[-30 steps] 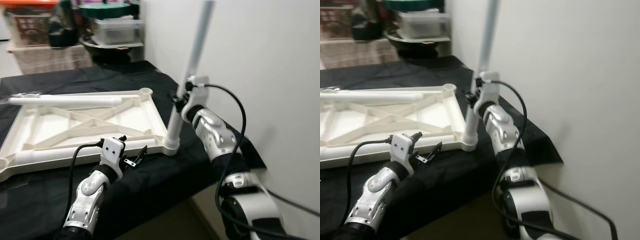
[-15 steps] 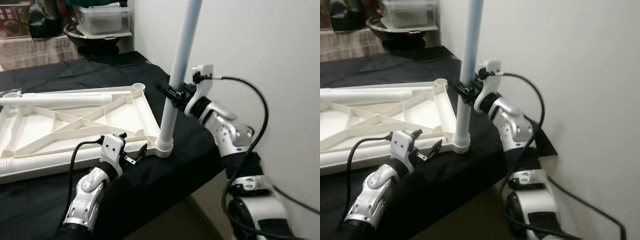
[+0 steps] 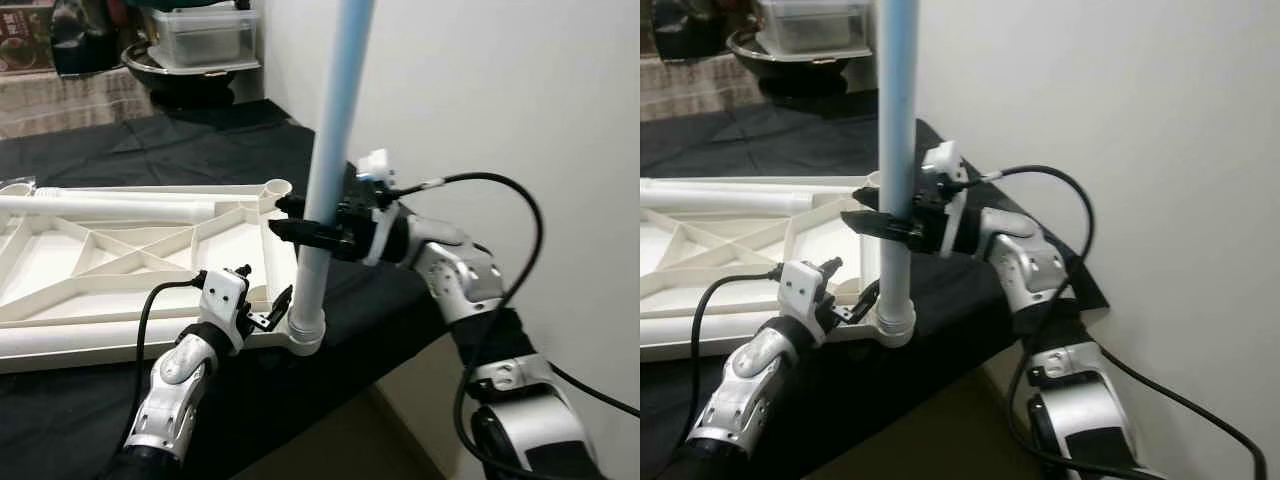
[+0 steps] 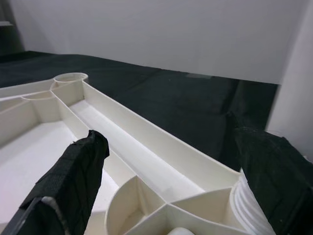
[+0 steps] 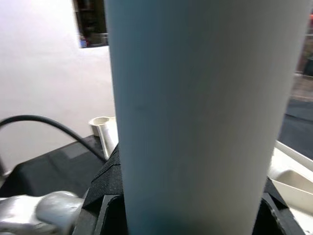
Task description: Building children table
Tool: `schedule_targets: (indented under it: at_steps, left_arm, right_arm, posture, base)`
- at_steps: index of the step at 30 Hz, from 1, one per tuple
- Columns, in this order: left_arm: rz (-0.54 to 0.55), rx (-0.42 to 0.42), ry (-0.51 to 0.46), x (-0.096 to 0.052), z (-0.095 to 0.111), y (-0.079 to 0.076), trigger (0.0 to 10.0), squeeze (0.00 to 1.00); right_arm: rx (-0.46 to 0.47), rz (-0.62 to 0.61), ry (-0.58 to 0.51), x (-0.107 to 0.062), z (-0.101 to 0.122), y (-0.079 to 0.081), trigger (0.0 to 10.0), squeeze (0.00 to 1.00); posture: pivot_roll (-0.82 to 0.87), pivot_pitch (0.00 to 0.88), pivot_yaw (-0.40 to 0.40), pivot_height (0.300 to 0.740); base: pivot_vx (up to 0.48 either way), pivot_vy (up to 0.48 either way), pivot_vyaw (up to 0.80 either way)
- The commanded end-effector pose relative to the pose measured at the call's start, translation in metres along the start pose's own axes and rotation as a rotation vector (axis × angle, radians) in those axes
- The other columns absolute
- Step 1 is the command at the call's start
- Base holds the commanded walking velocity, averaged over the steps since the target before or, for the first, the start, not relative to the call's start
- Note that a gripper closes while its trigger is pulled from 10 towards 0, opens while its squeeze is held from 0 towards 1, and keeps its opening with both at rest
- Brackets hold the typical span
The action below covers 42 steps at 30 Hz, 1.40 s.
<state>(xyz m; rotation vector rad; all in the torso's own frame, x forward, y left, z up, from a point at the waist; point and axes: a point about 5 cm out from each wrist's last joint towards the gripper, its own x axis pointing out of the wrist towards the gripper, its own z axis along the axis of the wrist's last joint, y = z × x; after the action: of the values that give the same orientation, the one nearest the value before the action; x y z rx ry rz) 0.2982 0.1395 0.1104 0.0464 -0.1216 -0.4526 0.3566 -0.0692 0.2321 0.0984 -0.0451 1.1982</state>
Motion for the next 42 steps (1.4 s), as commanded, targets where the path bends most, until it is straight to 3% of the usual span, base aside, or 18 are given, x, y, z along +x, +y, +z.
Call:
schedule_targets:
  at_steps: [1,5,10,11,15,16,18,19,20,22,23,30,31,33,34,36,39,42]
  left_arm:
    - [-0.007,0.001,0.002,0.0,-0.001,-0.002,10.0,0.0]
    - [-0.014,0.0,0.002,0.002,-0.001,-0.004,10.0,0.0]
    - [-0.021,-0.001,0.002,0.003,-0.001,-0.005,10.0,0.0]
    - [-0.023,-0.001,0.002,0.003,-0.001,-0.005,10.0,0.0]
    - [-0.027,0.001,0.004,0.004,-0.001,-0.005,10.0,0.0]
    - [-0.027,0.001,0.003,0.005,-0.001,-0.004,10.0,0.0]
    - [-0.027,0.0,0.002,0.005,-0.001,-0.004,10.0,0.0]
    - [-0.026,0.0,-0.001,0.006,0.0,-0.004,10.0,0.0]
    - [-0.025,0.0,-0.003,0.006,0.0,-0.004,10.0,0.0]
    - [-0.024,0.0,-0.003,0.006,0.0,-0.004,10.0,0.0]
    - [-0.022,0.0,-0.004,0.005,0.0,-0.003,10.0,0.0]
    - [-0.019,0.001,-0.002,0.004,0.0,-0.002,10.0,0.0]
    - [-0.018,0.001,-0.003,0.004,0.0,-0.002,10.0,0.0]
    - [-0.018,0.001,-0.004,0.003,0.0,-0.002,10.0,0.0]
    - [-0.017,0.001,-0.004,0.003,0.0,-0.003,10.0,0.0]
    - [-0.017,0.002,-0.003,0.002,0.0,-0.003,10.0,0.0]
    - [-0.015,0.003,0.0,0.0,0.0,-0.002,10.0,0.0]
    - [-0.012,0.003,0.002,-0.001,-0.001,-0.002,10.0,0.0]
  right_arm:
    - [0.097,-0.408,0.141,-0.01,-0.039,-0.028,0.0,0.0]
    - [0.177,-0.962,0.18,-0.044,-0.065,-0.052,0.0,0.0]
    - [0.17,-0.996,0.17,-0.041,-0.072,-0.036,0.0,0.0]
    - [0.161,-0.931,0.155,-0.033,-0.069,-0.029,10.0,0.0]
    - [0.162,-0.764,0.009,-0.011,-0.045,-0.016,10.0,0.0]
    - [0.155,-0.734,-0.032,-0.009,-0.037,-0.016,10.0,0.76]
    - [0.149,-0.719,-0.054,-0.008,-0.032,-0.017,10.0,0.76]
    - [0.141,-0.663,-0.079,-0.007,-0.022,-0.02,10.0,1.0]
    - [0.13,-0.59,-0.083,-0.007,-0.014,-0.022,10.0,0.71]
    - [0.122,-0.543,-0.085,-0.007,-0.008,-0.022,10.0,0.71]
    - [0.093,-0.369,-0.097,-0.007,0.004,-0.016,10.0,0.0]
    - [-0.014,0.085,-0.057,-0.022,0.009,0.009,10.0,0.0]
    - [-0.021,0.188,-0.034,-0.024,0.006,0.016,2.3,0.0]
    - [-0.021,0.257,-0.022,-0.025,0.003,0.021,2.3,0.0]
    - [-0.017,0.298,-0.013,-0.025,0.0,0.025,0.0,0.0]
    - [-0.013,0.327,-0.007,-0.025,-0.003,0.027,0.0,0.0]
    - [0.01,0.122,0.062,-0.013,-0.017,0.01,0.0,0.0]
    - [0.057,-0.528,0.205,-0.014,-0.046,-0.037,0.0,0.0]
  posture:
    - [0.04,0.0,-0.115,0.74]
    - [0.03,0.0,-0.109,0.74]
    - [0.01,0.0,-0.094,0.74]
    - [0.01,0.0,-0.093,0.74]
    - [0.0,0.0,-0.091,0.74]
    - [0.0,0.0,-0.091,0.74]
    - [0.0,0.0,-0.091,0.74]
    - [0.01,0.0,-0.094,0.74]
    - [0.01,0.0,-0.1,0.74]
    - [0.01,0.0,-0.1,0.74]
    - [0.01,0.0,-0.101,0.74]
    - [0.02,0.0,-0.108,0.74]
    - [0.03,0.0,-0.113,0.74]
    - [0.03,0.0,-0.113,0.74]
    - [0.03,0.0,-0.115,0.74]
    - [0.03,0.0,-0.115,0.74]
    - [0.04,0.0,-0.116,0.74]
    - [0.04,0.0,-0.115,0.74]
  base:
    - [0.0,0.0,0.0]
    - [0.0,0.0,0.0]
    - [0.0,0.0,0.0]
    - [0.0,0.0,0.0]
    - [0.0,0.0,0.0]
    - [0.0,0.0,0.0]
    - [0.0,0.0,0.0]
    - [0.0,0.0,0.0]
    - [0.0,0.0,0.0]
    - [0.0,0.0,0.0]
    - [0.0,0.0,0.0]
    - [0.0,0.0,0.0]
    - [0.0,0.0,0.0]
    - [0.0,0.0,0.0]
    - [0.0,0.0,0.0]
    - [0.0,0.0,0.0]
    - [0.0,0.0,0.0]
    - [0.0,0.0,0.0]
